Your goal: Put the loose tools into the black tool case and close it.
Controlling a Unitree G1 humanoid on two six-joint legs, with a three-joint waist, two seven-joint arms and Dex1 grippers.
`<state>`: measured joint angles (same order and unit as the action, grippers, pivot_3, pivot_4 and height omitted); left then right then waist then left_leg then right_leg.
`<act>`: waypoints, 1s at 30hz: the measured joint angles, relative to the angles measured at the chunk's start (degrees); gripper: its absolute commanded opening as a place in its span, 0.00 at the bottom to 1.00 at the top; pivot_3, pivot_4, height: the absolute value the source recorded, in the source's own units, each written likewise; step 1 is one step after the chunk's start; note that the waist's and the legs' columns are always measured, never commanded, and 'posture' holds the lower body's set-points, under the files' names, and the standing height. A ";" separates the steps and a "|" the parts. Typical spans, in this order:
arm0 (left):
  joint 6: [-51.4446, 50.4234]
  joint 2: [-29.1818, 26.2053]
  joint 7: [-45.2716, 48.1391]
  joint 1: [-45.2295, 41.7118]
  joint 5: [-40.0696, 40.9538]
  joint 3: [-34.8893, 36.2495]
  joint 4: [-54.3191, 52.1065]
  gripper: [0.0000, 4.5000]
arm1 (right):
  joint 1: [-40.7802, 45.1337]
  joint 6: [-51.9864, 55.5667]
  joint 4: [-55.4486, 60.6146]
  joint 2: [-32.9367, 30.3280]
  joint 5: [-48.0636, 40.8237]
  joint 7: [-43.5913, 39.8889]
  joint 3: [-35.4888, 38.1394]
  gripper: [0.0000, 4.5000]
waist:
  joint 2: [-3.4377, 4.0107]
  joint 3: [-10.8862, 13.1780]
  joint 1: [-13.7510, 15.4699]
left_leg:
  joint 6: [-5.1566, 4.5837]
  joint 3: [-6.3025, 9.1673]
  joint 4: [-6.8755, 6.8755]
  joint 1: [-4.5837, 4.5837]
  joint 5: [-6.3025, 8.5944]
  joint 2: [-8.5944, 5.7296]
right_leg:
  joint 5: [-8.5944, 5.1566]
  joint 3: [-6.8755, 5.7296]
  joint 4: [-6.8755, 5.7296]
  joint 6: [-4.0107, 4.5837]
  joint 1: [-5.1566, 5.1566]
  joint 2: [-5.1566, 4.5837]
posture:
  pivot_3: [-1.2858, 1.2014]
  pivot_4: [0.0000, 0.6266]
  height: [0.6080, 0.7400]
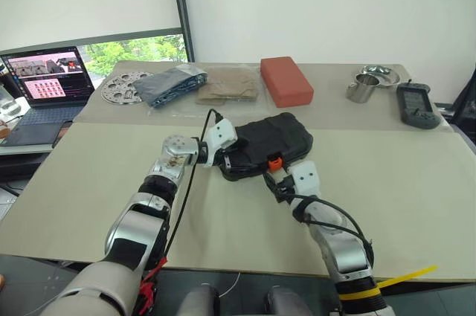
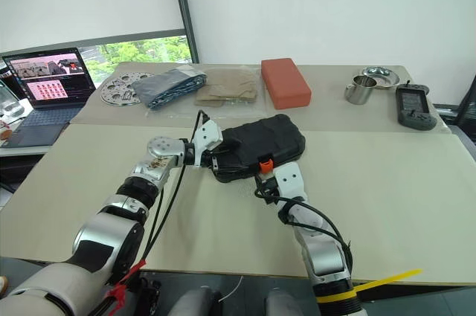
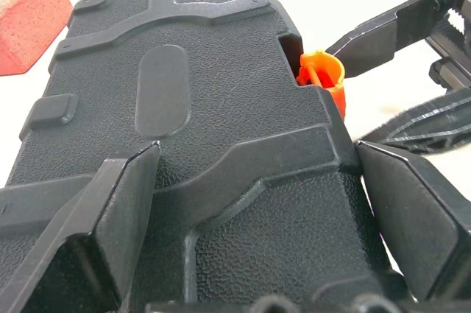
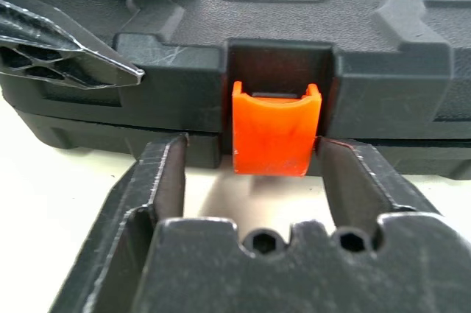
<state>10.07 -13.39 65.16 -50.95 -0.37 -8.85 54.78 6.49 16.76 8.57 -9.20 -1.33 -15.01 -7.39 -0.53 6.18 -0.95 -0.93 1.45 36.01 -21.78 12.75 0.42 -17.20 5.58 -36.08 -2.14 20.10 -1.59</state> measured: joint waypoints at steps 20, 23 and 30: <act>0.07 0.30 -0.05 -0.01 -0.12 0.00 0.02 1.00 | -2.65 1.87 5.12 -1.04 0.02 -0.01 1.13 0.01 | -0.05 -0.03 0.09 | 0.00 0.00 -0.02 -0.03 0.00 -0.01 | -0.01 -0.01 0.09 -0.01 0.04 -0.05 | 0.52 0.24 1.00; 0.07 0.28 -0.07 -0.02 -0.14 0.00 0.04 1.00 | -2.14 1.86 4.19 -0.95 0.03 -0.02 1.08 0.01 | -0.05 -0.03 0.08 | 0.00 0.00 -0.02 -0.02 0.00 -0.01 | -0.01 -0.01 0.10 -0.01 0.04 -0.05 | 0.52 0.24 1.00; 0.07 0.14 -0.25 0.02 -0.16 0.00 0.17 1.00 | -0.31 1.85 1.77 -0.68 0.05 -0.50 0.80 0.01 | -0.08 -0.03 -0.23 | 0.00 0.00 -0.03 0.04 0.00 0.02 | -0.01 0.00 0.08 -0.01 0.03 -0.04 | 0.52 0.24 1.00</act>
<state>10.14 -13.25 64.92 -50.93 -0.53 -8.85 54.94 6.17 18.61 10.34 -9.88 -1.27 -15.50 -6.58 -0.60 6.16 -1.18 -0.93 1.45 35.97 -21.74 12.75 0.44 -17.20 5.58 -35.99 -2.15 20.13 -1.62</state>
